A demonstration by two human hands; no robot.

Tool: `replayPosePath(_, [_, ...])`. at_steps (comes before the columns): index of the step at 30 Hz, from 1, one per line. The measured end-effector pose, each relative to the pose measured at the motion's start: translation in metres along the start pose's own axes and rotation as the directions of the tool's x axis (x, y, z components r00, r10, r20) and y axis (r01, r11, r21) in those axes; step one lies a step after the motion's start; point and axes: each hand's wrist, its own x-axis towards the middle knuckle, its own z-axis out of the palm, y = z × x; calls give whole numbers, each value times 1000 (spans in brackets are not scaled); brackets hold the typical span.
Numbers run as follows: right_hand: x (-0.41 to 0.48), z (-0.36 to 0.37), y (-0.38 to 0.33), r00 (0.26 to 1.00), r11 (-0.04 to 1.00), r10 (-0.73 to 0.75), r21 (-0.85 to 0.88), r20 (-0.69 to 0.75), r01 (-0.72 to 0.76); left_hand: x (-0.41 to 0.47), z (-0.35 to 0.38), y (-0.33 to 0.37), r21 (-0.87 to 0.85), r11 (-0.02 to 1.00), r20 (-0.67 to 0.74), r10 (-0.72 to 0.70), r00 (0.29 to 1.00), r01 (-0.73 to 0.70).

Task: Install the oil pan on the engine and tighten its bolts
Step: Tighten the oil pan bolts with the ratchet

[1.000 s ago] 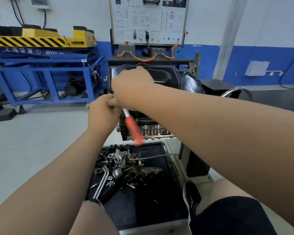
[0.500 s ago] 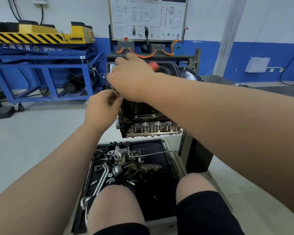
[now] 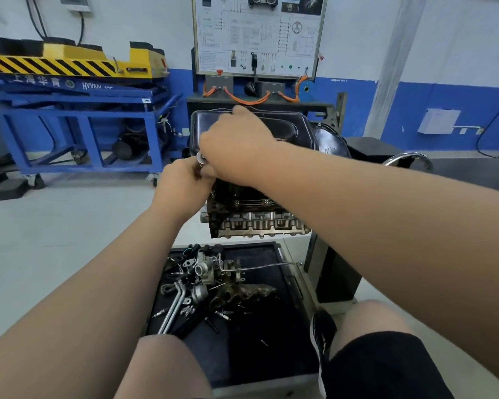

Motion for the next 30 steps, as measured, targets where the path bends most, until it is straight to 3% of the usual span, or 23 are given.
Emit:
replayPosePath(3, [-2, 1, -13, 987, 987, 148, 49, 59, -151, -3, 3, 2, -10, 998, -66, -61, 996, 61])
replayPosePath(8, [3, 2, 7, 991, 986, -132, -103, -37, 128, 3, 0, -3, 72, 997, 21, 7, 1000, -9])
replayPosePath(10, [1, 2, 10, 986, 980, -161, -121, -39, 156, 5, -2, -5, 75, 997, 79, 2, 997, -8])
replayPosePath(13, [-5, 1, -2, 999, 999, -25, -36, 32, 26, 4, -1, -2, 81, 996, 77, -36, 996, 30])
replayPosePath(16, [-7, 1, -3, 987, 992, 113, 49, 118, -120, -2, 5, 0, 135, 990, -12, -32, 999, 34])
replayPosePath(17, [-8, -1, -1, 987, 992, 104, 60, 122, -112, -3, 6, -1, 127, 991, -32, -24, 999, 28])
replayPosePath(20, [-6, -2, 5, 995, 994, -100, -38, 25, 101, -5, 9, -2, 125, 992, -46, 35, 998, -29])
replayPosePath(22, [-4, -5, 10, 990, 985, -144, -92, -3, 143, -6, 10, -1, 157, 984, -52, 91, 994, -82])
replayPosePath(26, [-9, -15, 2, 994, 1000, 18, 23, 111, -20, -8, 13, 3, 220, 975, -29, 47, 998, -40])
replayPosePath(30, [-10, -12, -10, 981, 979, 129, 138, 145, -149, -9, 12, 8, 297, 951, -109, -52, 993, 83])
